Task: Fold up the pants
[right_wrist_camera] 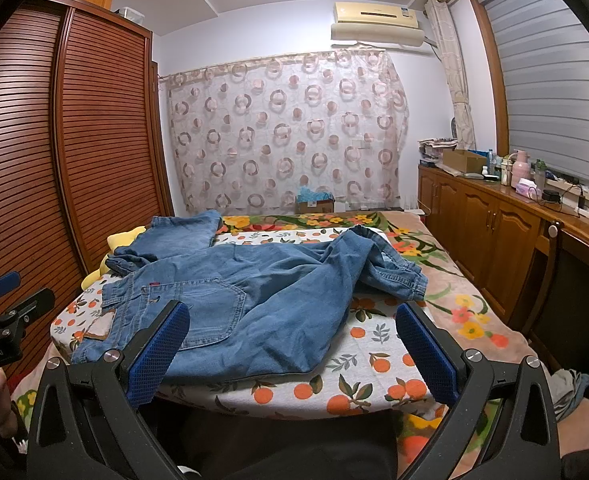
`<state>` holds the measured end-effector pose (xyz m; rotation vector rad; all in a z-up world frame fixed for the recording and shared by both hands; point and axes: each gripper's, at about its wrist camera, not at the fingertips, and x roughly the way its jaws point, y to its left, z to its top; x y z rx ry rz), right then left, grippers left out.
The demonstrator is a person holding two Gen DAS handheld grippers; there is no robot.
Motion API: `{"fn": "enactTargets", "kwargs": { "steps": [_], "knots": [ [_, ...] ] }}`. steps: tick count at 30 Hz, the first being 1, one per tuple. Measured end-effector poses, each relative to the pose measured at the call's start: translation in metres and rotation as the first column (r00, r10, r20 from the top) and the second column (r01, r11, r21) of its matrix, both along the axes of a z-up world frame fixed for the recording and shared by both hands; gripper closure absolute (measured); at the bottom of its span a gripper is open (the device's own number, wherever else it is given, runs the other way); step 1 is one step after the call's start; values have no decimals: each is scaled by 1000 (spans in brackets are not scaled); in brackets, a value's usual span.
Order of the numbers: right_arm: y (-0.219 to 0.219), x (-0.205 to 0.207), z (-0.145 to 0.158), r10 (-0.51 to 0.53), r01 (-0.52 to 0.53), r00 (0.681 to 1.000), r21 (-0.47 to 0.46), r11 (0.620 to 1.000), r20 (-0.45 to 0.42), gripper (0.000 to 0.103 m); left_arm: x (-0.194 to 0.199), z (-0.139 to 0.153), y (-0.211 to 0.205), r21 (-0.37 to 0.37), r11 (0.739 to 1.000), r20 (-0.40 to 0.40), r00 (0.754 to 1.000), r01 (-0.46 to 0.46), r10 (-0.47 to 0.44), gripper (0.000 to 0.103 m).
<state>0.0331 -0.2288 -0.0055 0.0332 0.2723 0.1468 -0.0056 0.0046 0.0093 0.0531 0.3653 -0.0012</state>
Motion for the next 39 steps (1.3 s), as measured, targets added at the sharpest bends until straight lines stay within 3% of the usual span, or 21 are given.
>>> {"fn": "enactTargets", "kwargs": {
  "steps": [11, 17, 28, 39],
  "knots": [
    [0, 2, -3, 3, -4, 1000, -2, 1000, -10, 0, 0, 4, -5, -8, 1000, -24, 1000, 6, -6, 0],
    [-3, 18, -8, 45, -44, 998, 8, 999, -34, 0, 17, -11, 10, -25, 1000, -71, 998, -4, 2, 0],
    [-16, 69, -8, 71, -74, 995, -39, 997, -68, 0, 76, -40, 67, -31, 999, -166, 986, -37, 31, 1],
    [-41, 142, 6, 16, -23, 991, -49, 999, -134, 5, 150, -65, 116, -64, 998, -301, 953, -25, 5, 18]
  ]
}}
